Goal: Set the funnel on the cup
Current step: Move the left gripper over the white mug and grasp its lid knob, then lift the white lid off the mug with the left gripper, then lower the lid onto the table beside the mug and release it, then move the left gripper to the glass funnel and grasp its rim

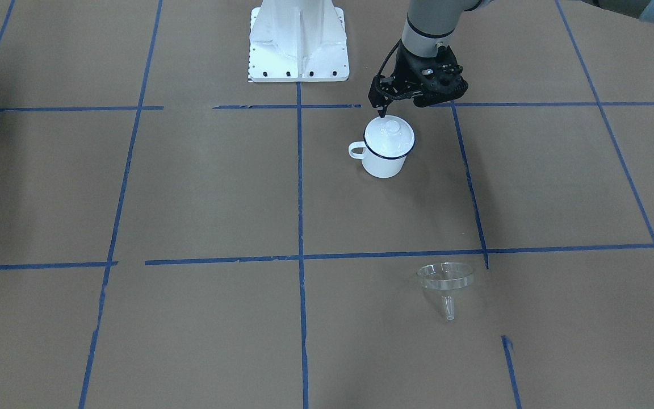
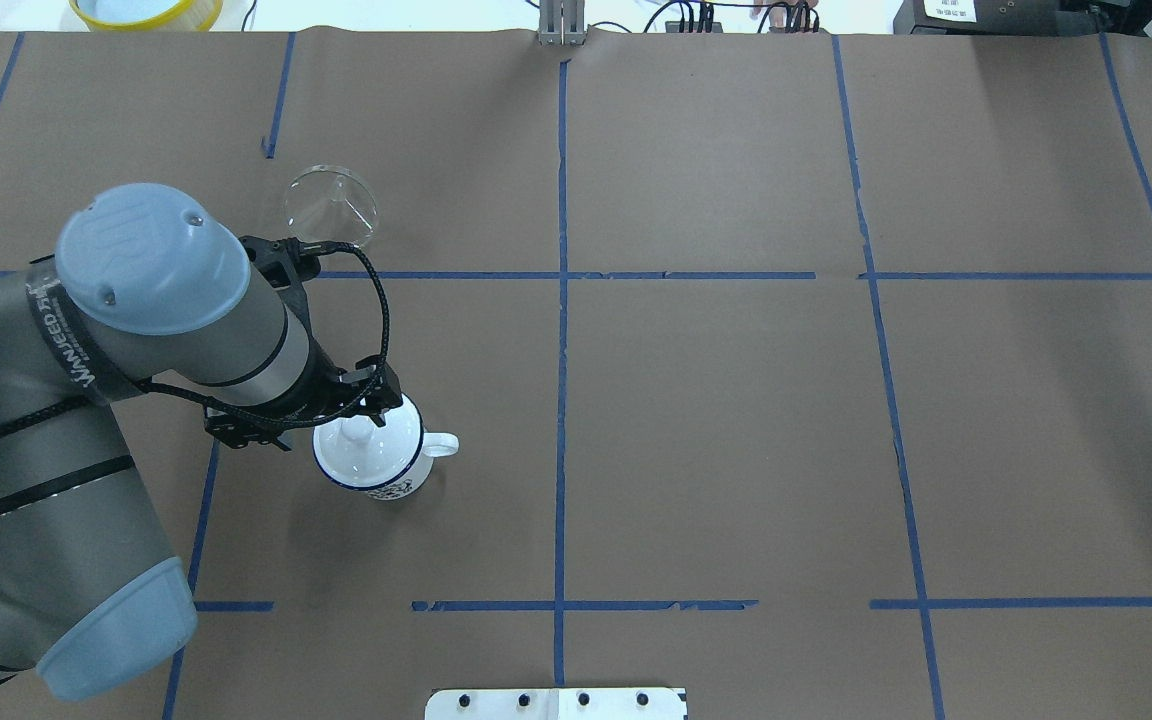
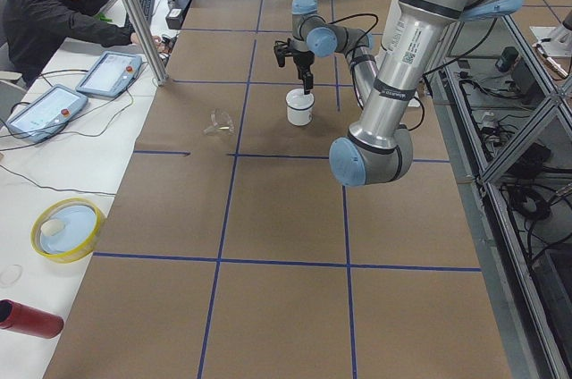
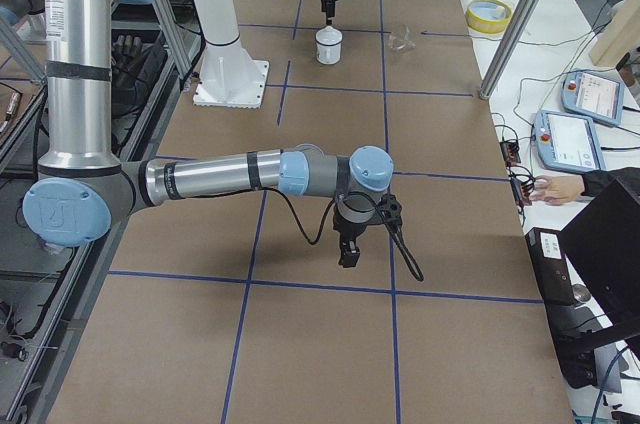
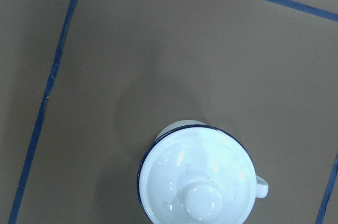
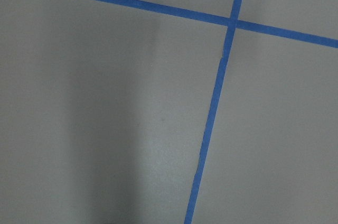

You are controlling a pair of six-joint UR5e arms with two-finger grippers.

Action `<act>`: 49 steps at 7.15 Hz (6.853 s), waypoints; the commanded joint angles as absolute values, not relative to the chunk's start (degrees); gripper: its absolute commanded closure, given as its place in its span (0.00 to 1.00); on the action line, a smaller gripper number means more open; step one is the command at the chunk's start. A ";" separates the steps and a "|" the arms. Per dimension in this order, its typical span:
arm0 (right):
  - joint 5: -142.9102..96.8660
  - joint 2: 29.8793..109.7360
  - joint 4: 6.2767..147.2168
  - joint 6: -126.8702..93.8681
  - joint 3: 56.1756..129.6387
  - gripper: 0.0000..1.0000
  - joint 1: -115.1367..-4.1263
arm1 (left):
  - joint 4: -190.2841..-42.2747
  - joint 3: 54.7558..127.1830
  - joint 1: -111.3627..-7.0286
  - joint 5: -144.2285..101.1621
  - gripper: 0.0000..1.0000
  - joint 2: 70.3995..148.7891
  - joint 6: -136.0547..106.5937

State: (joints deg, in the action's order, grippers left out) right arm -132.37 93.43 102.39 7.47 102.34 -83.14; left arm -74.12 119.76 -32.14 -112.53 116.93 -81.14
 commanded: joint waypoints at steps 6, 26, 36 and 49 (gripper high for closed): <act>-132.36 93.43 102.39 7.47 102.30 0.00 -83.14 | -79.72 115.67 -31.55 -111.18 0.40 116.46 -80.95; -132.36 93.43 102.39 7.47 102.30 0.00 -83.14 | -81.06 123.84 -40.34 -110.92 1.00 105.95 -68.11; -132.36 93.43 102.39 7.47 102.30 0.00 -83.14 | -101.95 106.52 -36.74 -108.72 0.01 102.74 -70.94; -132.36 93.43 102.39 7.47 102.39 0.00 -83.14 | -111.43 83.78 -46.23 -95.11 0.00 124.00 -127.49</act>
